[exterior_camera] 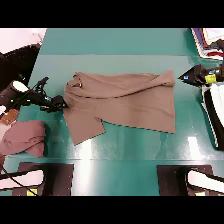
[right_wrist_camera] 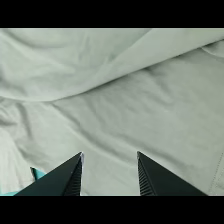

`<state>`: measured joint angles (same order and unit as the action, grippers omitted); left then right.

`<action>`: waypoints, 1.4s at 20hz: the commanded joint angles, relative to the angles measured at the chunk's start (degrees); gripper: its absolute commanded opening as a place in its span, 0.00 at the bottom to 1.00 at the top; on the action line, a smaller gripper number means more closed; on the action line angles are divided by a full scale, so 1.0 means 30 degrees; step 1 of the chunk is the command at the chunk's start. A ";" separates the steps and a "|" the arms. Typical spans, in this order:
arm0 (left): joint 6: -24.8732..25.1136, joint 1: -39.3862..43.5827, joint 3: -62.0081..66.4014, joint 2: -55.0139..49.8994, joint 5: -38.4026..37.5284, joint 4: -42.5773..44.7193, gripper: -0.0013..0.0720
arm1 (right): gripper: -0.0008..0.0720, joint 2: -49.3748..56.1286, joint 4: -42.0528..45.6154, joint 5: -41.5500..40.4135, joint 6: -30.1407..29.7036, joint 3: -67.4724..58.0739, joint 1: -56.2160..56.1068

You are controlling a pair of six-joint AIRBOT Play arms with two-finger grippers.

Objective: Fold the shirts.

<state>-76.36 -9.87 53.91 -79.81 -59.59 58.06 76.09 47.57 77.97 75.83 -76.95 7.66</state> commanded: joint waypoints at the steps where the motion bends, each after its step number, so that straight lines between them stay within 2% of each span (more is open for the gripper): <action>1: 0.0087 0.0554 -0.0197 0.0000 0.0495 -0.0386 0.63 | 0.54 -0.0124 -0.0007 0.0044 -0.0022 0.0197 0.0015; 2: 0.0087 0.0525 -0.0175 0.0022 0.0495 -0.0605 0.25 | 0.54 -0.0131 0.0080 0.0182 -0.0022 0.0197 0.0036; 3: 0.0080 0.0510 -0.0073 0.0044 0.0452 -0.0663 0.06 | 0.54 -0.0124 0.0160 0.0430 -0.0022 0.0204 0.0153; 7: 0.0109 0.0510 0.0896 0.1180 -0.0554 -0.0627 0.05 | 0.54 -0.0342 0.2754 0.2397 0.0058 0.1078 0.1282; 11: 0.0138 0.0517 0.0896 0.3548 -0.0736 -0.0335 0.05 | 0.54 -0.1989 0.3213 0.1676 0.0058 0.6900 0.4153; 15: 0.0117 0.0517 0.0889 0.3861 -0.0991 -0.0364 0.05 | 0.55 -0.2572 0.3169 0.1348 0.0044 1.2240 0.6317; 19: 0.0109 0.0517 0.0874 0.3869 -0.0991 -0.0372 0.05 | 0.54 -0.2572 0.3002 -0.0182 -0.0197 1.4775 0.5880; 24: 0.0109 0.0517 0.0874 0.3869 -0.0991 -0.0379 0.05 | 0.54 -0.2572 0.1953 -0.2506 -0.0160 1.5045 0.2528; 27: 0.0109 0.0510 0.0874 0.3869 -0.1107 -0.0372 0.05 | 0.33 -0.2586 0.1399 -0.3840 -0.0153 1.5045 0.0787; 28: 0.0109 0.0510 0.0874 0.3898 -0.1188 -0.0372 0.05 | 0.17 -0.2586 0.1464 -0.4036 -0.0153 1.5045 0.0299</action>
<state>-76.03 -8.34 56.49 -68.23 -62.65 56.95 68.36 52.90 70.02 75.35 -32.18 13.02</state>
